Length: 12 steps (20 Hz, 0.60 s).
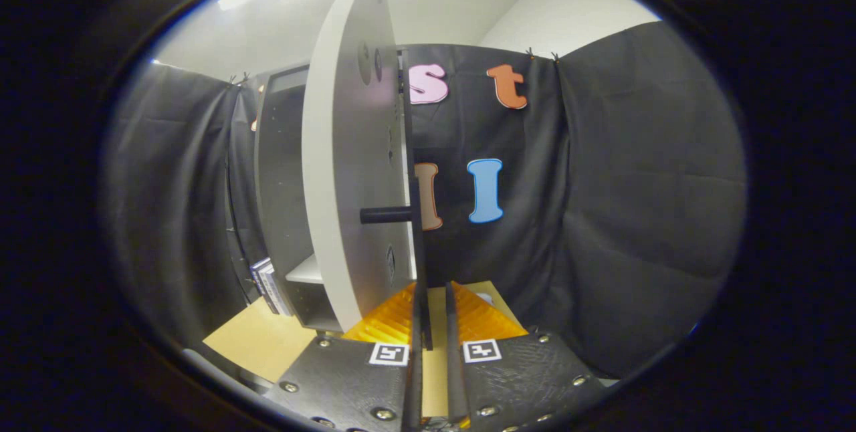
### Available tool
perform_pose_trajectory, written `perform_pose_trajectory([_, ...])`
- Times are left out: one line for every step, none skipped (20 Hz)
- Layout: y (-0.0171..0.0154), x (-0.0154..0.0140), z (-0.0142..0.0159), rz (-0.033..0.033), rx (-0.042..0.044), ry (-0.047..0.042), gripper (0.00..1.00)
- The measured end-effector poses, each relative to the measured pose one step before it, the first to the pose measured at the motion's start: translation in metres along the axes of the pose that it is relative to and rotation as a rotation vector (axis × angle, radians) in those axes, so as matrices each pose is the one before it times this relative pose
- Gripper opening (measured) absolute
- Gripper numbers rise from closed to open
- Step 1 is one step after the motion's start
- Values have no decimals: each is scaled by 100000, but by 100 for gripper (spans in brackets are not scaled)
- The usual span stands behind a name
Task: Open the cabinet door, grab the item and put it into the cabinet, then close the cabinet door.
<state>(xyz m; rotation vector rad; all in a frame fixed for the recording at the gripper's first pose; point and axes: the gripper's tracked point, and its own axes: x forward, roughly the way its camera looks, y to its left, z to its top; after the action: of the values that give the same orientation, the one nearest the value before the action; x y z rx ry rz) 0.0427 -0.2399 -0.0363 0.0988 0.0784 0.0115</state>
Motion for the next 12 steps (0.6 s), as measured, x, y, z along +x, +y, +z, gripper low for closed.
perform_pose_trajectory([-357,-39,21,368,309,-244,15])
perform_pose_trajectory([-45,81,-65,885,210,173,15])
perform_pose_trajectory([-52,6,-13,1161,181,234,15])
perform_pose_trajectory([-99,-117,-80,341,-497,219,15])
perform_pose_trajectory([-271,-287,-19,-729,-1253,-275,15])
perform_pose_trajectory([-403,-466,-146,-1259,-1030,-97,15])
perform_pose_trajectory([-568,-541,-456,-1736,-467,832,15])
perform_pose_trajectory([-196,-354,133,-201,288,-429,15])
perform_pose_trajectory([-8,-346,230,344,1131,-522,15])
perform_pose_trajectory([148,-267,-10,476,854,-78,15])
perform_pose_trajectory([-140,-405,65,-662,-391,-354,15])
perform_pose_trajectory([-240,-466,-111,-843,-417,234,15])
